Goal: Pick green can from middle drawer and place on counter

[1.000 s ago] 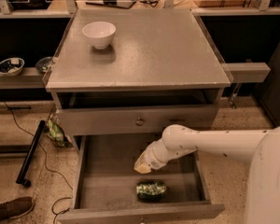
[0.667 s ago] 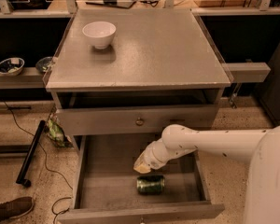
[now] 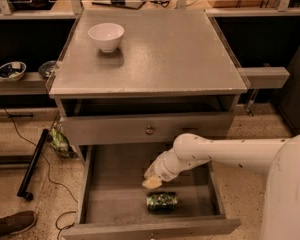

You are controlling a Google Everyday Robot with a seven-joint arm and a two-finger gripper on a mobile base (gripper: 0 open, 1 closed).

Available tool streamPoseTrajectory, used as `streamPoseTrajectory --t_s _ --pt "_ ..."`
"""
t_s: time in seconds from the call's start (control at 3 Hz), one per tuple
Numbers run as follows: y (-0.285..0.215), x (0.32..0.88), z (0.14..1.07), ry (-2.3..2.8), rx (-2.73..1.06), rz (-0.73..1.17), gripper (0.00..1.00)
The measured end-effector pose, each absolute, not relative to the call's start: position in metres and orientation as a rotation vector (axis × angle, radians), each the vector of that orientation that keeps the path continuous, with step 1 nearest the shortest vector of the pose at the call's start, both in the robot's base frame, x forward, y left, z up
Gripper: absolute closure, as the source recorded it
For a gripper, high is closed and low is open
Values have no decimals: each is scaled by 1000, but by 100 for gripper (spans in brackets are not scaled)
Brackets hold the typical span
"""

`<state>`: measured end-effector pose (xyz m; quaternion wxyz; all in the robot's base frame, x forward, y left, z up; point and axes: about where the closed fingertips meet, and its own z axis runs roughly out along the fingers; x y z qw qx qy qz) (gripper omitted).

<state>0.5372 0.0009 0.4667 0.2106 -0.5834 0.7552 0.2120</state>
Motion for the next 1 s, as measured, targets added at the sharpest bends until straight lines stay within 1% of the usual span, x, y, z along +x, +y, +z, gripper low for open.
streamPoseTrajectory --t_s 0.33,0.67,1.0 --pt "1 537 467 2099 -1622 589 4" --pt "1 537 467 2099 -1622 589 0" --pt "1 537 467 2099 -1622 589 0"
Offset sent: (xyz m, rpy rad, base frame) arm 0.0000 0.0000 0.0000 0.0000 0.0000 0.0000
